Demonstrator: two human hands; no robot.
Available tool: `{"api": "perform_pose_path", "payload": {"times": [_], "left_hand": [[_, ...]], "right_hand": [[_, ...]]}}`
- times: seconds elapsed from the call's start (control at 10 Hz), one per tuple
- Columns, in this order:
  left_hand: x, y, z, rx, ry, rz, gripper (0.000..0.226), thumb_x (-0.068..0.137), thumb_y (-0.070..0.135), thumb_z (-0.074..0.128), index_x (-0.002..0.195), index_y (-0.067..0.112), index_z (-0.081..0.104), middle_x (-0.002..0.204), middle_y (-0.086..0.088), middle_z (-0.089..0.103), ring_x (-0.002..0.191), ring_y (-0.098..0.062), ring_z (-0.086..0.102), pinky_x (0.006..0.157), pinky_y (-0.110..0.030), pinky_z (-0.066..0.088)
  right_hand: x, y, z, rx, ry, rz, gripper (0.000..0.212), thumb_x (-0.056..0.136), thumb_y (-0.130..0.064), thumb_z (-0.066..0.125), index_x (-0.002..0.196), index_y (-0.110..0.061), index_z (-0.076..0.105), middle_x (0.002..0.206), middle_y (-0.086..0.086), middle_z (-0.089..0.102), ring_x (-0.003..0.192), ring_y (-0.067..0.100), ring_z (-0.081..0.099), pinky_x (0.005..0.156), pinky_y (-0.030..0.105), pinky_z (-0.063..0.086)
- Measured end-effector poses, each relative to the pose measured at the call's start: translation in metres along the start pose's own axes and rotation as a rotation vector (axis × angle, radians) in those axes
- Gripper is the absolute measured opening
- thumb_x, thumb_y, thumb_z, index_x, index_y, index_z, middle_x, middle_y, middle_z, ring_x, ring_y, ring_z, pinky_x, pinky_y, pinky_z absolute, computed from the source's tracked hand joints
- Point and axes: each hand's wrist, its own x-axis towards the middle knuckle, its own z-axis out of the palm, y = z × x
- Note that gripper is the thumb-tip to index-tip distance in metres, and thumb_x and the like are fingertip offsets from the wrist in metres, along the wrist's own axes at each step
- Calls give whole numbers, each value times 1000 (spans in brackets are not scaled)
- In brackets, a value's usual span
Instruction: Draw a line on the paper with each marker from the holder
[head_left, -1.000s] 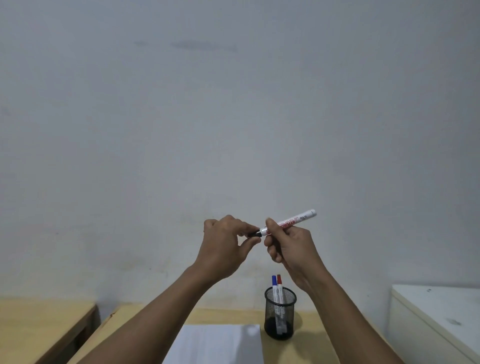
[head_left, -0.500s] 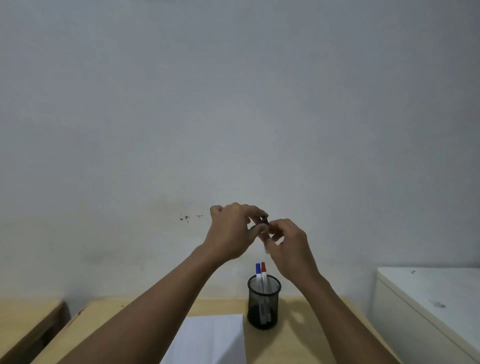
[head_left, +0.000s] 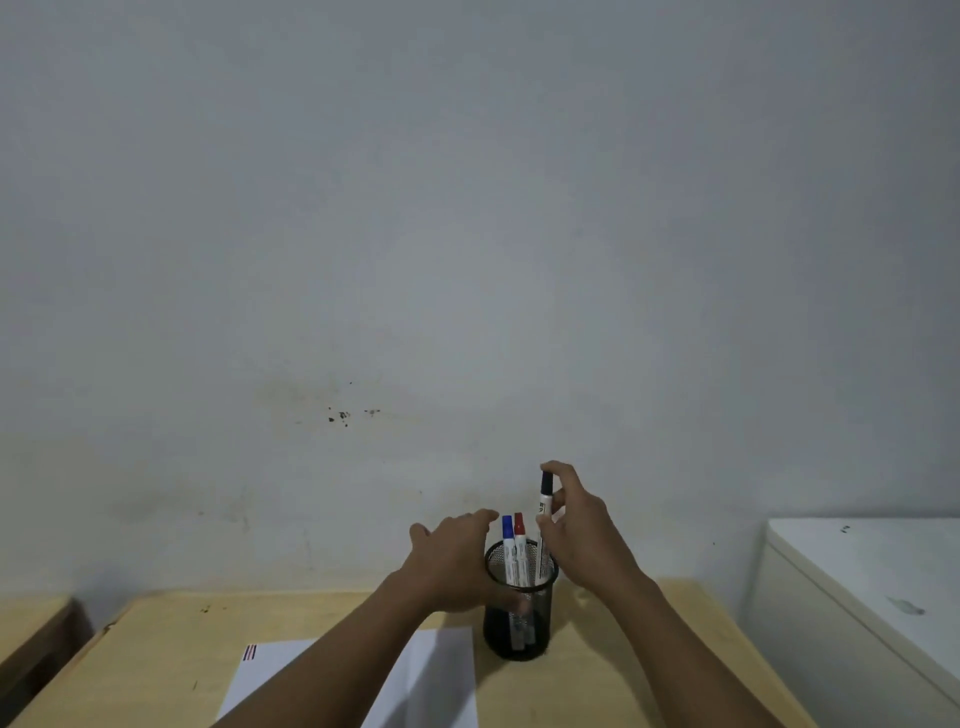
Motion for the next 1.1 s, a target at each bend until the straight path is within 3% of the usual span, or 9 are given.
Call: {"api": "perform_pose_path", "payload": {"times": [0.2, 0.3, 0.4, 0.6, 0.9, 1.1], "left_hand": [[8, -10, 13, -60, -43, 21, 96, 69, 51, 81, 148, 29, 31, 144, 4, 51, 131, -21, 45, 105, -47, 24], [11, -11, 13, -70, -46, 31, 90, 72, 46, 81, 147, 29, 34, 142, 3, 53, 128, -20, 48, 105, -47, 25], [13, -11, 12, -60, -39, 44, 88, 72, 44, 82, 145, 29, 36, 140, 3, 55, 127, -20, 48, 104, -46, 25], [15, -10, 11, -41, -41, 55, 89, 72, 45, 82, 147, 29, 35, 140, 3, 56, 128, -21, 48, 106, -48, 24], [11, -8, 10, -24, -12, 60, 82, 72, 47, 80, 142, 28, 41, 137, 3, 58, 126, -20, 50, 107, -48, 23], [9, -10, 7, 7, -3, 53, 96, 70, 57, 78, 147, 25, 33, 142, 4, 54, 133, -19, 44, 111, -52, 19]], "right_hand": [[5, 16, 15, -31, -82, 39, 37, 100, -23, 54, 134, -36, 46, 94, 0, 69, 80, 16, 70, 73, 44, 62], [8, 19, 20, -4, -87, 63, 33, 101, -19, 53, 133, -29, 52, 99, 1, 68, 83, 12, 67, 71, 33, 61], [8, 21, 24, 14, -77, 71, 30, 101, -16, 53, 130, -25, 57, 104, 4, 73, 87, 14, 68, 72, 30, 60], [13, 24, 28, 16, -74, 118, 25, 99, -18, 56, 122, -24, 62, 99, 3, 78, 84, 14, 71, 73, 36, 60], [16, 25, 37, -58, -87, 117, 28, 98, -26, 56, 126, -30, 60, 119, 2, 72, 99, 18, 68, 84, 44, 61], [13, 21, 33, -1, -55, 104, 41, 100, -30, 54, 141, -33, 49, 135, 8, 64, 112, 21, 66, 89, 43, 59]]}}
